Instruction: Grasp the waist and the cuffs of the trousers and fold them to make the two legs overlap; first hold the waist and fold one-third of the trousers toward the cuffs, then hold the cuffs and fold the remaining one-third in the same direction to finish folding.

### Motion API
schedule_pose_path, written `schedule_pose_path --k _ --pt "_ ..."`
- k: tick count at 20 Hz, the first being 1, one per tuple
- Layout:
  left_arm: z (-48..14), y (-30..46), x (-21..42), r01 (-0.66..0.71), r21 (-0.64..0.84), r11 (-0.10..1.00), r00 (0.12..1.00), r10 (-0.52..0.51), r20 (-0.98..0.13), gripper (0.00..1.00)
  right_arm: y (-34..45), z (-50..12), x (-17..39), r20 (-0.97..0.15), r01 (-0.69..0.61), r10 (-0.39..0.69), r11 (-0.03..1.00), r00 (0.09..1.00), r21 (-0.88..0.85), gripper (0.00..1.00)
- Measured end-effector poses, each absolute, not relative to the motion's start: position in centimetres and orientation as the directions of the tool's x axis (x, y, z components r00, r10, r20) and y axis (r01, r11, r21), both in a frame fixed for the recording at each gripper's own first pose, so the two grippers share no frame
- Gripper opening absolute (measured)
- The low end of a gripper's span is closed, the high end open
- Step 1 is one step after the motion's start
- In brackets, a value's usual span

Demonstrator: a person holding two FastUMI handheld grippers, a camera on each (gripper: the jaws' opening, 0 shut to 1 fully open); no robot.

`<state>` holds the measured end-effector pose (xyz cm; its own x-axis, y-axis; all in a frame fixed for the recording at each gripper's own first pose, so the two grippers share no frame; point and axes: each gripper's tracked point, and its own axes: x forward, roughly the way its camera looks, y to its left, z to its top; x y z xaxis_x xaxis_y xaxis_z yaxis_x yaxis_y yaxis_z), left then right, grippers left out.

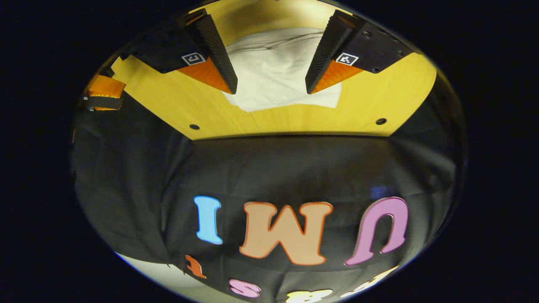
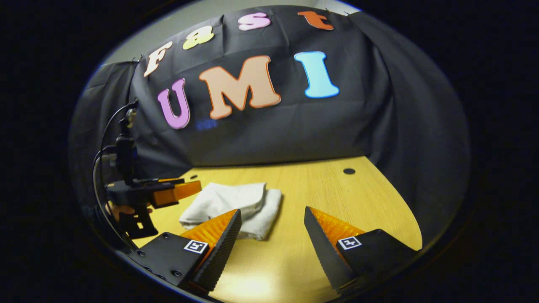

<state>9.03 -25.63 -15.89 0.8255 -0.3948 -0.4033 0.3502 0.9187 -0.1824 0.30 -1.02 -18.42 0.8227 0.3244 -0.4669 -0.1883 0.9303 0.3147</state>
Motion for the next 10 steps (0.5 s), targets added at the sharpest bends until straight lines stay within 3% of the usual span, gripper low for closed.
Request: schedule_pose_path --k 5,10 --pt "-10.5 -15.5 8.3 0.231 -0.128 0.964 0.929 -0.258 -0.267 0.95 2.4 -13.6 3.9 -0.358 -0.169 0.289 0.928 0.888 0.332 0.96" --pt "-9.1 -8.1 7.3 0.144 -0.081 0.986 0.962 -0.159 -0.223 0.95 3.7 -11.7 4.0 -0.303 -0.121 0.207 0.953 0.930 0.279 0.96"
